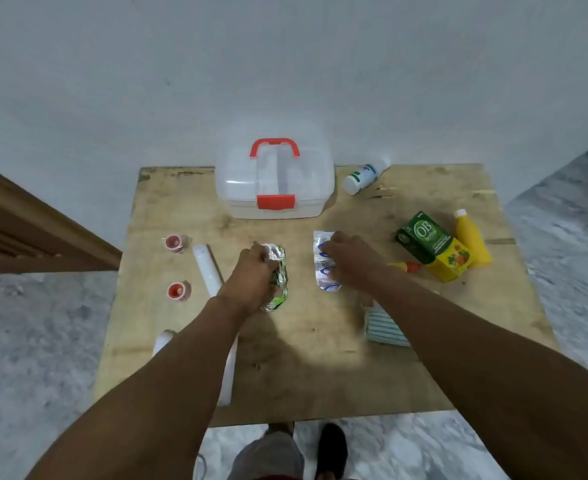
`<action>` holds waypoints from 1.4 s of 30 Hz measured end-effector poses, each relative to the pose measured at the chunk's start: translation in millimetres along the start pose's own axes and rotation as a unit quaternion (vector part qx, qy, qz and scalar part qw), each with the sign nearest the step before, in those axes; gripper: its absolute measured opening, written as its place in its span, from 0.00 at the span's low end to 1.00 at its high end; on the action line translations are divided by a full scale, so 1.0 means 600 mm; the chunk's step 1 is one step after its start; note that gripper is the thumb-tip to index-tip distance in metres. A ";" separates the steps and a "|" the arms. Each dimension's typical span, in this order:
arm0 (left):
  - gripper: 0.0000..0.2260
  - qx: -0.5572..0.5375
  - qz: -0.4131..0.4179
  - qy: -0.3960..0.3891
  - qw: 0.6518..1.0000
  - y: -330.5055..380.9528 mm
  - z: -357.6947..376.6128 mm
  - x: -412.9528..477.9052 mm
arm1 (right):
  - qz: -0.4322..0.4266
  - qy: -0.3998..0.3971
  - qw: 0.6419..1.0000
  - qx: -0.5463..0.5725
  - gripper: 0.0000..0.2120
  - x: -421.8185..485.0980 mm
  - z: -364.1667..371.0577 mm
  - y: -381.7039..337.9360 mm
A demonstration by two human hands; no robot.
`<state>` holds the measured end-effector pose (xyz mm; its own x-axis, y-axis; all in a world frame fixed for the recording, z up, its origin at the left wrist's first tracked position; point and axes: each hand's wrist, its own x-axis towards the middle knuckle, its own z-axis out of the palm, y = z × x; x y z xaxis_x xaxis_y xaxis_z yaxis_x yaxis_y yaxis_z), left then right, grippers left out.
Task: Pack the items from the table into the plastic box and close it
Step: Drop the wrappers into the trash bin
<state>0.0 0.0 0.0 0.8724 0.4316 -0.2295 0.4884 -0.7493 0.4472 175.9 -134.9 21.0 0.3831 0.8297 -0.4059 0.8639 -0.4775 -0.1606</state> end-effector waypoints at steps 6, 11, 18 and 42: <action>0.14 0.128 0.051 0.015 0.990 0.009 -0.015 -0.008 | 0.034 0.050 0.998 0.003 0.03 -0.019 -0.009 -0.016; 0.09 0.115 0.071 0.088 0.987 0.048 -0.062 -0.011 | 0.030 0.107 0.994 -0.006 0.10 -0.052 -0.050 0.003; 0.10 0.122 0.150 0.150 0.970 0.220 -0.110 -0.035 | 0.058 0.180 0.982 0.004 0.13 -0.206 -0.123 0.078; 0.12 0.108 0.236 0.021 0.966 0.802 0.169 0.041 | 0.218 0.201 0.955 0.023 0.10 -0.600 -0.053 0.575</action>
<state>258.7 -401.0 121.7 0.9994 0.0334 -0.0075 0.0341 -0.9528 0.3017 346.6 -589.3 140.1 0.8056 0.5886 -0.0672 0.5819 -0.8074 -0.0973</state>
